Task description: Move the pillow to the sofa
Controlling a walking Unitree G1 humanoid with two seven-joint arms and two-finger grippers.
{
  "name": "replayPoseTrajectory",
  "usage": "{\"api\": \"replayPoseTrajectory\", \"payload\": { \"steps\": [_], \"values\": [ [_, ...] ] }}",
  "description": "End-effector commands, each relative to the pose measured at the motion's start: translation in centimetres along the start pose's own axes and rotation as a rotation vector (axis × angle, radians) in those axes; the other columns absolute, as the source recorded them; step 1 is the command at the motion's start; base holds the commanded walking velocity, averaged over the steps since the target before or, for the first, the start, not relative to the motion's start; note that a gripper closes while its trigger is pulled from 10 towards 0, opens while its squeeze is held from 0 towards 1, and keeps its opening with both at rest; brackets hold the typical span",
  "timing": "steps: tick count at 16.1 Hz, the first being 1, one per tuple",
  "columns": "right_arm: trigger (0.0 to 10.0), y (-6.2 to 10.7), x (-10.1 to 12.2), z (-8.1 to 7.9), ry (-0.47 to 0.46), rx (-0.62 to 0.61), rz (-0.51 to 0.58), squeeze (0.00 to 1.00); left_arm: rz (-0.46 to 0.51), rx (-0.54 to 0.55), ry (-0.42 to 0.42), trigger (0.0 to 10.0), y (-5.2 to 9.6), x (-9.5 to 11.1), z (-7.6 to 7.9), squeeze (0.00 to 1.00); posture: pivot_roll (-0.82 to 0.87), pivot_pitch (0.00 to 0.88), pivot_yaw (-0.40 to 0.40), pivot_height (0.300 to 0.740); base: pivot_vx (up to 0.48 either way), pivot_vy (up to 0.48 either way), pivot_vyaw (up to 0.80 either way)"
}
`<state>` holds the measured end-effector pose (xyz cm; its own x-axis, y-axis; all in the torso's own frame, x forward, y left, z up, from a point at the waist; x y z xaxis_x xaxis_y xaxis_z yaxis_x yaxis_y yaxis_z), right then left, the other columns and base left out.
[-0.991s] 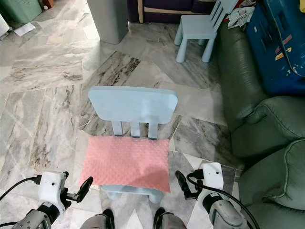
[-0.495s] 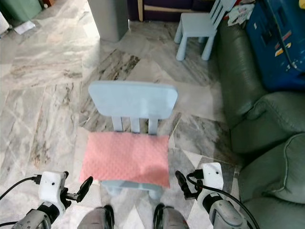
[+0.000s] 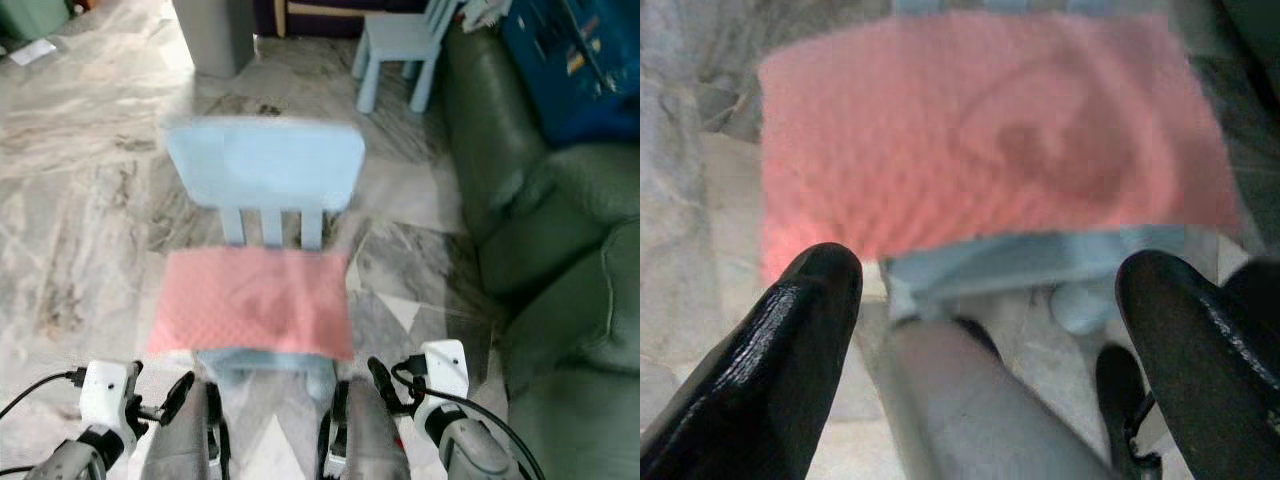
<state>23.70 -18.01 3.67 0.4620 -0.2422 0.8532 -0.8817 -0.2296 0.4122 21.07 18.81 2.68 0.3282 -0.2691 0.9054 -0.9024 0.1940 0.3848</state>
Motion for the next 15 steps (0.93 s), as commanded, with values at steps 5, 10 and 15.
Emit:
{"api": "replayPoseTrajectory", "payload": {
  "steps": [5, 10, 15],
  "values": [
    [10.0, 0.18, -0.5, 0.1, -0.003, -0.004, -0.019, 0.0, -0.025, 0.01, -0.003, 10.0, 0.29, -0.44, -0.25, 0.0, 0.0, 0.288, -0.017, 0.497, 0.0, 0.0, 0.0],
    [10.0, 0.07, -0.43, 0.29, 0.0, -0.008, -0.018, 0.0, -0.032, 0.02, -0.011, 10.0, 0.3, -0.51, -0.35, 0.0, 0.0, 0.287, -0.016, 0.447, 0.0, 0.0, 0.0],
    [10.0, -0.4, 0.02, 0.16, 0.005, 0.001, -0.008, 0.0, -0.027, 0.048, -0.02, 10.0, 0.15, -0.28, -0.84, 0.0, 0.01, 0.289, -0.018, 0.387, 0.0, 0.0, 0.0]
  ]
}}
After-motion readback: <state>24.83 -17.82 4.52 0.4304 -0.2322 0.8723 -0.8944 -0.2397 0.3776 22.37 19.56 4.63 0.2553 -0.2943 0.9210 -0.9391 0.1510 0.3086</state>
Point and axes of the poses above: a point about 5 cm out from each wrist's last joint towards the gripper, its own y axis pointing back from the gripper into the wrist, its own x axis along the axis of the wrist's last joint, z = x × y, the point moved 3 cm from there along -y, pointing out of the wrist towards the gripper, and after that the axes turned 13 degrees about -y, right-handed, at the moved point
